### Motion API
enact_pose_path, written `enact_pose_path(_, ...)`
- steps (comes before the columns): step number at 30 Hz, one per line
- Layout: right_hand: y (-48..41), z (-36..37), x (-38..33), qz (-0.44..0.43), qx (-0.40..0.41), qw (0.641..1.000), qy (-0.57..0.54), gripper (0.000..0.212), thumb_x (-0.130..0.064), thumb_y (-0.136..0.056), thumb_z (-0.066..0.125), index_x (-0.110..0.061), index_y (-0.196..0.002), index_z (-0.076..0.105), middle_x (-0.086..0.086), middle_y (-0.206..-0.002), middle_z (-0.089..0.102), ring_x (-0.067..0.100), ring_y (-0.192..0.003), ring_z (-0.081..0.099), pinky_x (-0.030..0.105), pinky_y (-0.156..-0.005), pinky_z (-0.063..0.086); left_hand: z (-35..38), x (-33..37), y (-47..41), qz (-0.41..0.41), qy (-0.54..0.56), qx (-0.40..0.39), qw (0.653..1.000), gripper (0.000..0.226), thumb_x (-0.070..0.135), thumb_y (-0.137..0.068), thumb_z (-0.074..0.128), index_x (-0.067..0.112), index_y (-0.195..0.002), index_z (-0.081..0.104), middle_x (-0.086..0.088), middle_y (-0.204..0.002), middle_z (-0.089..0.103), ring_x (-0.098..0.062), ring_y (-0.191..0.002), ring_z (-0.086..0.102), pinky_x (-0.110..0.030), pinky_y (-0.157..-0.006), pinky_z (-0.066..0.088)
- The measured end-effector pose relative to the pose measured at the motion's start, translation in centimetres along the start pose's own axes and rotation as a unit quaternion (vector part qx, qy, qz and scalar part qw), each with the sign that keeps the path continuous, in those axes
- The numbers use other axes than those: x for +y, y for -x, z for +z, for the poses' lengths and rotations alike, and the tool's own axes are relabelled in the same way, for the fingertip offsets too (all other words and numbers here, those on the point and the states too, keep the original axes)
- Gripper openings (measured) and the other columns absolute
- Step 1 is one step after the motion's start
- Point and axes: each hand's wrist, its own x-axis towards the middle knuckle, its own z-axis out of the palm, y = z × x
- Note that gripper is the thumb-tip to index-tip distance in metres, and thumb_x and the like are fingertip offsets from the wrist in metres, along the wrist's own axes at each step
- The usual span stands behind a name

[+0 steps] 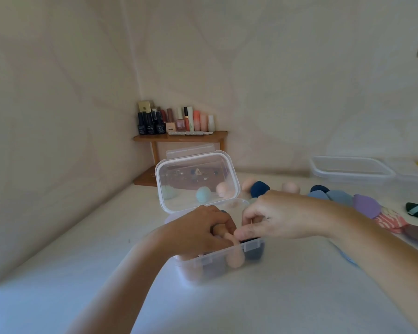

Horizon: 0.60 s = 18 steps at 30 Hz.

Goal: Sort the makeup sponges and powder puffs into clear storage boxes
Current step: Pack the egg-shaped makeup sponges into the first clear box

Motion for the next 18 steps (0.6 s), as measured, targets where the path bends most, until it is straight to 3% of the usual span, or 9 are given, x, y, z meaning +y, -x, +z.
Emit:
enact_pose_path(4,0.0,1.3,-0.4,-0.022,-0.034,0.999,0.007,0.053,-0.073,-0.071,0.060,-0.021,-0.083,0.064,0.006,-0.080,0.057,0.024,-0.079,0.056,0.036,-0.061,0.037,0.0,0.4,0.1,-0.005,0.000,0.008,1.000,0.016,0.029,-0.083,0.058,0.035,-0.096,0.064,0.014,-0.103,0.057,-0.007,-0.095,0.052,-0.030,-0.089,0.048)
enact_pose_path(6,0.1,1.0,-0.5,-0.009,-0.038,0.999,0.003,0.048,-0.069,-0.074,0.060,-0.025,-0.091,0.068,0.004,-0.088,0.063,0.021,-0.082,0.059,0.033,-0.063,0.038,-0.1,0.5,0.1,-0.004,0.003,0.012,1.000,0.015,0.028,-0.083,0.059,0.036,-0.096,0.063,0.014,-0.103,0.056,-0.006,-0.094,0.051,-0.025,-0.086,0.048)
enact_pose_path(9,0.2,-0.5,-0.4,0.026,-0.027,0.999,-0.007,0.046,-0.076,-0.067,0.058,-0.036,-0.087,0.070,-0.007,-0.095,0.064,0.015,-0.094,0.059,0.038,-0.081,0.044,-0.1,0.5,0.2,0.000,0.007,0.012,1.000,0.012,0.027,-0.084,0.059,0.039,-0.086,0.059,0.013,-0.098,0.055,-0.006,-0.090,0.050,-0.016,-0.076,0.044)
enact_pose_path(11,-0.1,-1.7,0.0,0.016,0.014,0.999,-0.046,0.048,-0.084,-0.059,0.054,-0.042,-0.076,0.070,-0.015,-0.090,0.064,0.013,-0.092,0.059,0.043,-0.089,0.045,-0.2,0.4,0.2,-0.005,0.013,0.007,1.000,0.013,0.027,-0.083,0.059,0.040,-0.085,0.058,0.014,-0.100,0.054,-0.004,-0.090,0.050,-0.015,-0.076,0.042)
enact_pose_path(13,-1.4,-2.5,1.7,-0.001,0.103,0.985,-0.140,0.043,-0.074,-0.068,0.057,-0.035,-0.076,0.072,-0.012,-0.085,0.071,0.015,-0.088,0.065,0.037,-0.088,0.050,-0.3,0.4,0.3,-0.011,0.017,0.006,1.000,0.017,0.027,-0.083,0.060,0.039,-0.095,0.062,0.016,-0.104,0.054,-0.003,-0.094,0.050,-0.015,-0.082,0.043)
enact_pose_path(16,-4.5,-2.8,6.0,0.108,0.270,0.946,-0.142,0.026,-0.037,-0.090,0.059,-0.019,-0.107,0.067,0.000,-0.110,0.068,0.020,-0.103,0.061,0.028,-0.081,0.047,-0.3,0.5,0.3,-0.011,0.015,0.002,1.000,0.020,0.027,-0.085,0.059,0.035,-0.103,0.063,0.017,-0.108,0.054,-0.002,-0.095,0.049,-0.003,-0.073,0.038)
enact_pose_path(18,-6.1,-2.0,8.5,0.199,0.284,0.935,-0.074,0.039,-0.029,-0.094,0.054,-0.016,-0.130,0.051,0.007,-0.131,0.056,0.024,-0.118,0.053,0.031,-0.089,0.043,-0.4,0.6,0.3,-0.012,0.014,0.003,1.000,0.021,0.027,-0.085,0.059,0.033,-0.104,0.063,0.016,-0.109,0.054,-0.002,-0.096,0.049,0.001,-0.069,0.036)
